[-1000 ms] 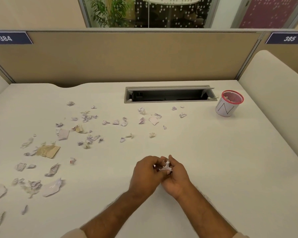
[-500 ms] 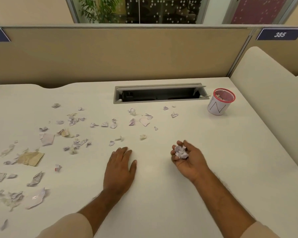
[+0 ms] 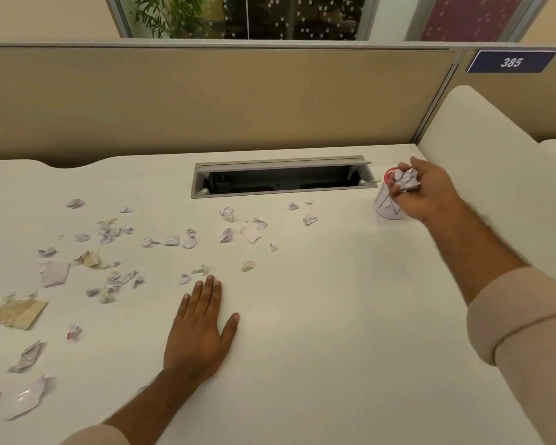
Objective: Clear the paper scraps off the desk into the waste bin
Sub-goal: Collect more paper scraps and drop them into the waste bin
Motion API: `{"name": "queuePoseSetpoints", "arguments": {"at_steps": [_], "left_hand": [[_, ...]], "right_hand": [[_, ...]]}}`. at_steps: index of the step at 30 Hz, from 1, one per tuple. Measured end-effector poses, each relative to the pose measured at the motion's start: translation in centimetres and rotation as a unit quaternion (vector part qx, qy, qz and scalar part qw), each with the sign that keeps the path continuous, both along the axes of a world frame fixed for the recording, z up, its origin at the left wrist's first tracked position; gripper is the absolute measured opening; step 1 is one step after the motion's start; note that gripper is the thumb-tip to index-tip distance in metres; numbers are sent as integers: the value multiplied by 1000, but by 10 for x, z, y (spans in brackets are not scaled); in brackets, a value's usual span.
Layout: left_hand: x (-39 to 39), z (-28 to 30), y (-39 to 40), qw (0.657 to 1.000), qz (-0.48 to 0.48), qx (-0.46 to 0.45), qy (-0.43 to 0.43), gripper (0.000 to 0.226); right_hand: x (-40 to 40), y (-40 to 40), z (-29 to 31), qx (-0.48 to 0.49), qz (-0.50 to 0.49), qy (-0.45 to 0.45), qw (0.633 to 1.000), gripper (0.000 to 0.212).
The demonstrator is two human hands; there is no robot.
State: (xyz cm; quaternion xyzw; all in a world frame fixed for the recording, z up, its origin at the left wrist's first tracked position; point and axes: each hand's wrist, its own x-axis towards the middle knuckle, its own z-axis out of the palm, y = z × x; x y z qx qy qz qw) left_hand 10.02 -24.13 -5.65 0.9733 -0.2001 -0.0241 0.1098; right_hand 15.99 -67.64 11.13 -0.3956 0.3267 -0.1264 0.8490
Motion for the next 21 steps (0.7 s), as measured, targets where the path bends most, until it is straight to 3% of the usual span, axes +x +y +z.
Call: {"name": "queuePoseSetpoints", "arguments": {"at_steps": [7, 11, 14, 17, 21], "left_hand": [[0, 0, -1, 1000, 4, -2, -4, 77], [0, 0, -1, 1000, 7, -10, -4, 78], [0, 0, -1, 1000, 6, -8, -6, 77], [0, 0, -1, 1000, 6, -3, -9, 77], [0, 1, -2, 1000, 7, -3, -11, 77]], "right_hand": [[31, -45, 7, -28, -85, 18, 996, 22], [38, -52, 4, -176, -87, 101, 975, 4], [44, -52, -3, -294, -84, 129, 943, 20], [47, -51, -12, -346, -97, 122, 925, 13], [45, -55, -24, -456, -96, 135, 874, 23]]}}
